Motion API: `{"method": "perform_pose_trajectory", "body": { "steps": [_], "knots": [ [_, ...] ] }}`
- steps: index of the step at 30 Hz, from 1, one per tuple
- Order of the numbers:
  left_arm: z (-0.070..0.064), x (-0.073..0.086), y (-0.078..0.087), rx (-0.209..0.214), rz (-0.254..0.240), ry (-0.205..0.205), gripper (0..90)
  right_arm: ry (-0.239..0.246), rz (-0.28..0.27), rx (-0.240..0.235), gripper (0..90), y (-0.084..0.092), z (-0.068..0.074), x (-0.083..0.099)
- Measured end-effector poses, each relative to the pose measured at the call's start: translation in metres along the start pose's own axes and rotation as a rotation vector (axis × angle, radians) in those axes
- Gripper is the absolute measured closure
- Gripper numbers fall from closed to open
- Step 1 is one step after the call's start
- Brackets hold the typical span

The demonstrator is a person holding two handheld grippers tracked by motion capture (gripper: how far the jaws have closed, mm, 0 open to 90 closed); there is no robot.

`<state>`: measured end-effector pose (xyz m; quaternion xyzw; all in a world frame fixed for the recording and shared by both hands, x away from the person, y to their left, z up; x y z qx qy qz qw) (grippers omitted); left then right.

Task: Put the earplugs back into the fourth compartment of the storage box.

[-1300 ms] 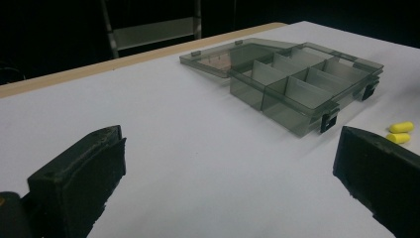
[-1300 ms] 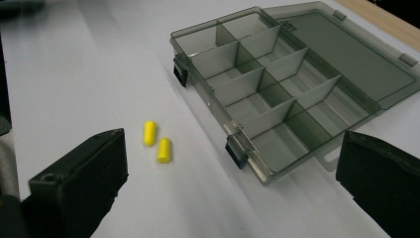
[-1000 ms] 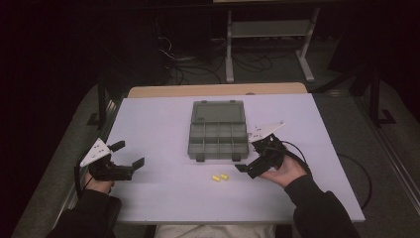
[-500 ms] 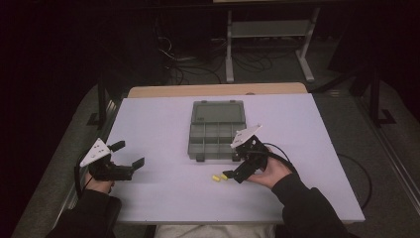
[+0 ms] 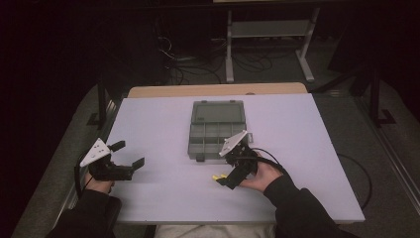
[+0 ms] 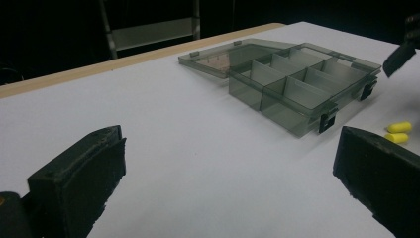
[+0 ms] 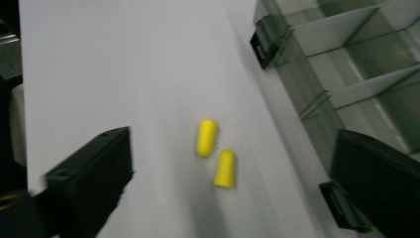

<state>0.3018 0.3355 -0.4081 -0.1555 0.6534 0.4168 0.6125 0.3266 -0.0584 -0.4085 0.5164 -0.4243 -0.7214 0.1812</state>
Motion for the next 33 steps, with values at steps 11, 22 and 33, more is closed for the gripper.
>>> {"method": "perform_pose_trajectory", "body": {
  "steps": [11,22,33],
  "knots": [
    [0.000,0.000,0.000,0.001,-0.001,0.000,0.0,0.000,0.065,0.019,22.8,-0.017,-0.006,0.005],
    [0.000,0.000,0.000,0.002,-0.001,-0.001,0.0,0.002,0.086,0.011,49.7,-0.022,-0.007,0.007],
    [0.000,0.000,0.000,0.002,-0.001,-0.001,0.0,-0.001,0.121,-0.002,72.7,-0.027,-0.008,0.009]
  ]
}}
Point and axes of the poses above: each handheld gripper's, and its own axes: y roughly backward along the jaws, x roughly out of its underside, z roughly to its left, the point moved 1 cm from there along -y, roughly forward along the jaws, and after that the axes turned 7 degrees about -y, right-handed, at the moved point
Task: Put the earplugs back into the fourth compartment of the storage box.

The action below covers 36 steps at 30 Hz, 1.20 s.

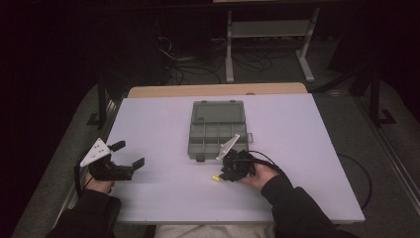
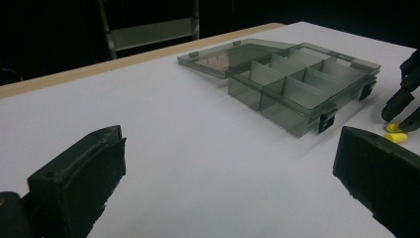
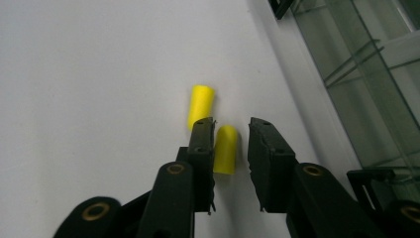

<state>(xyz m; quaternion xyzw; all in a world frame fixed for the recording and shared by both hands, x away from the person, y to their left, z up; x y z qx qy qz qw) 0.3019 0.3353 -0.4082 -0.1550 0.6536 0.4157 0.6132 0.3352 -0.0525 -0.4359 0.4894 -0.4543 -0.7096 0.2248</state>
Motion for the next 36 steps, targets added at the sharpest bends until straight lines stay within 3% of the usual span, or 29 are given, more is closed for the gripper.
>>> {"method": "perform_pose_trajectory", "body": {
  "steps": [2,7,13,26,36],
  "knots": [
    [0.000,0.000,0.000,0.000,0.000,0.000,0.0,-0.001,0.003,-0.009,78.1,0.000,0.001,0.000],
    [0.000,0.000,0.000,0.000,0.000,0.000,0.0,-0.001,0.002,-0.009,79.3,0.001,0.000,0.000],
    [0.000,0.000,0.000,0.001,0.001,-0.001,0.0,-0.025,-0.037,-0.023,79.6,0.012,-0.004,-0.001],
    [0.000,0.000,0.000,0.002,0.004,-0.002,0.0,-0.037,-0.117,-0.006,79.7,0.051,-0.017,-0.013],
    [0.000,0.000,0.000,0.003,0.005,-0.002,0.0,-0.029,-0.131,0.012,79.7,0.070,-0.026,-0.026]
  ]
}}
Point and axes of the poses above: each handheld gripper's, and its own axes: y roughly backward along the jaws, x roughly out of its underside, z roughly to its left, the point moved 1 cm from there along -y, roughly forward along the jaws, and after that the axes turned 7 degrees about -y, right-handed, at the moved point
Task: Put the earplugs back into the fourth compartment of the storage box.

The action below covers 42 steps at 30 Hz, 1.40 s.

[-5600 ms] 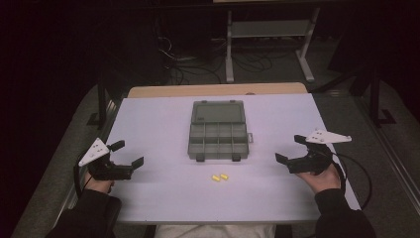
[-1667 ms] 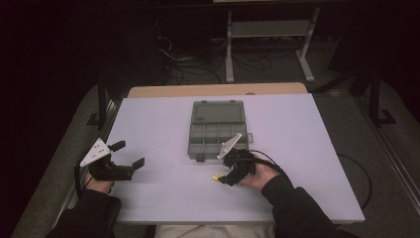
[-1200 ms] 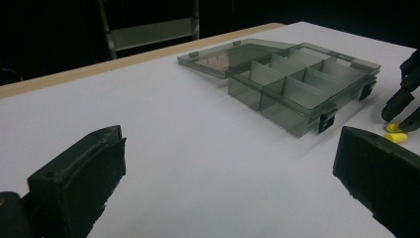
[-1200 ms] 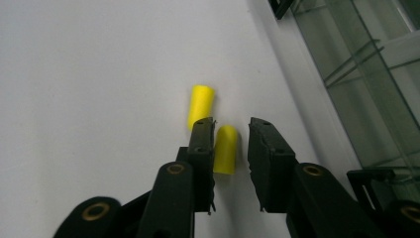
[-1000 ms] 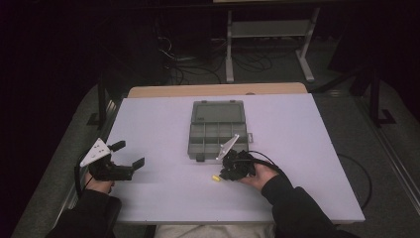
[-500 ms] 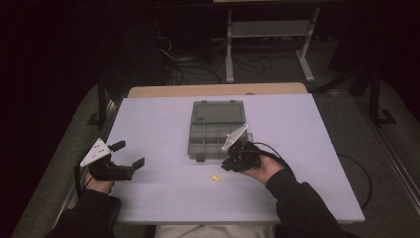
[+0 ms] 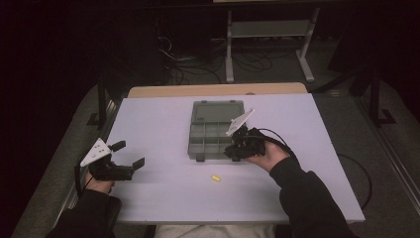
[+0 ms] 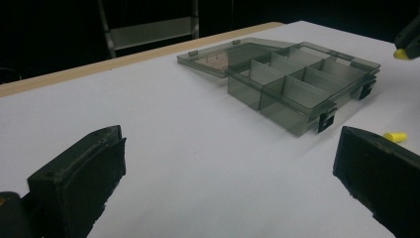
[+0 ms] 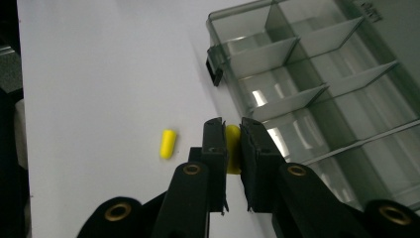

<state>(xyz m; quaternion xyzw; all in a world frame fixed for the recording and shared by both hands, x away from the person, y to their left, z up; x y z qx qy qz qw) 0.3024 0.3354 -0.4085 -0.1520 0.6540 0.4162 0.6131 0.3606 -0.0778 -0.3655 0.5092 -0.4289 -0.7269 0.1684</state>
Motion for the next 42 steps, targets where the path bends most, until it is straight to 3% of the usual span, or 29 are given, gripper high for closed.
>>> {"method": "perform_pose_trajectory", "body": {
  "steps": [14,25,42],
  "knots": [
    [0.000,0.000,0.000,0.001,0.000,0.001,0.0,0.011,-0.010,0.054,79.4,0.018,-0.022,-0.024],
    [0.000,0.000,0.000,0.002,-0.001,0.001,0.0,-0.031,0.003,0.078,79.5,0.019,-0.044,-0.032],
    [0.000,0.000,0.000,0.005,-0.001,0.002,0.0,-0.148,0.037,0.109,79.5,-0.008,-0.092,-0.023]
  ]
}}
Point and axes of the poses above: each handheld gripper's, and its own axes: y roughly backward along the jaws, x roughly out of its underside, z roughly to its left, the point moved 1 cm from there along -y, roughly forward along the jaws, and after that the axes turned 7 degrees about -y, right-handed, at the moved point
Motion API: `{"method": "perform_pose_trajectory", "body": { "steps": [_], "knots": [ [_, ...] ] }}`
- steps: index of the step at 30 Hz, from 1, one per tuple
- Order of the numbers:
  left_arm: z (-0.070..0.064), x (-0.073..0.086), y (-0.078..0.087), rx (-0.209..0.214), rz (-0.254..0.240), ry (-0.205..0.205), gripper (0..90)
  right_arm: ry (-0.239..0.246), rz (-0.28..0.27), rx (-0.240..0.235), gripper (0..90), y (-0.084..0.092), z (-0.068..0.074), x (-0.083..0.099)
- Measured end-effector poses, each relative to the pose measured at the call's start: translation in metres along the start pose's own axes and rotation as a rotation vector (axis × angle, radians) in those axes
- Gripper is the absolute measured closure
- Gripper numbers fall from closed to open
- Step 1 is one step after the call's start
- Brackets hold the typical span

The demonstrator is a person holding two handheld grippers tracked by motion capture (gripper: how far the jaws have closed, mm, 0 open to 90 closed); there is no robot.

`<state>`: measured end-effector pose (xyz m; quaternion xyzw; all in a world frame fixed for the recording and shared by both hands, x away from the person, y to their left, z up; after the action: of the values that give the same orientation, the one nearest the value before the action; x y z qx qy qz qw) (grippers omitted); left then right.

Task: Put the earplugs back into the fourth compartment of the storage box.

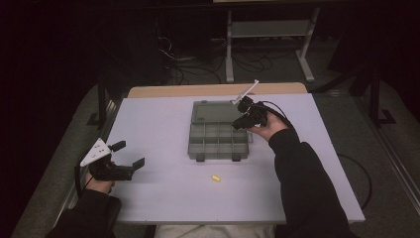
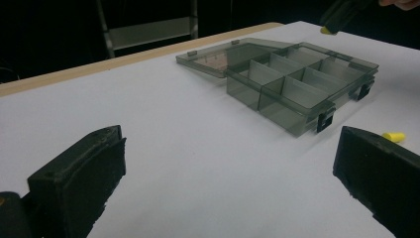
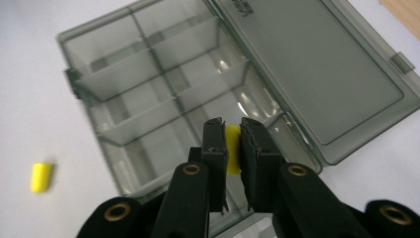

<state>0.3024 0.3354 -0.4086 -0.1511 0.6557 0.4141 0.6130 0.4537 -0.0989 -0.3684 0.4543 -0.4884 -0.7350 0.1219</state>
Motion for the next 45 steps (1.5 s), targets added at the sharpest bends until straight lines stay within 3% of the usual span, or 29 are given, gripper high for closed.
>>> {"method": "perform_pose_trajectory", "body": {
  "steps": [12,28,33,45],
  "knots": [
    [0.000,0.000,0.000,0.001,0.000,0.001,0.0,-0.043,0.044,0.005,79.5,-0.027,-0.018,0.003],
    [0.000,0.000,0.000,0.001,0.000,0.000,0.0,-0.061,0.090,0.010,77.8,-0.041,-0.027,0.008],
    [0.000,0.000,0.000,0.001,0.000,-0.001,0.0,-0.062,0.084,0.020,69.2,-0.035,-0.025,0.009],
    [0.000,0.000,0.000,0.000,0.000,-0.003,0.0,-0.065,-0.014,0.043,41.8,0.002,-0.011,0.005]
  ]
}}
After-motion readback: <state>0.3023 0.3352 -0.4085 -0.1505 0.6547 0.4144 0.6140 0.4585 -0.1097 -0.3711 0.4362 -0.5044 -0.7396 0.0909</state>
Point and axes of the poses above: each handheld gripper's, and its own axes: y roughly backward along the jaws, x roughly out of its underside, z roughly to its left, the point moved 1 cm from there along -y, roughly forward along the jaws, and after that the axes turned 7 degrees about -y, right-handed, at the moved point
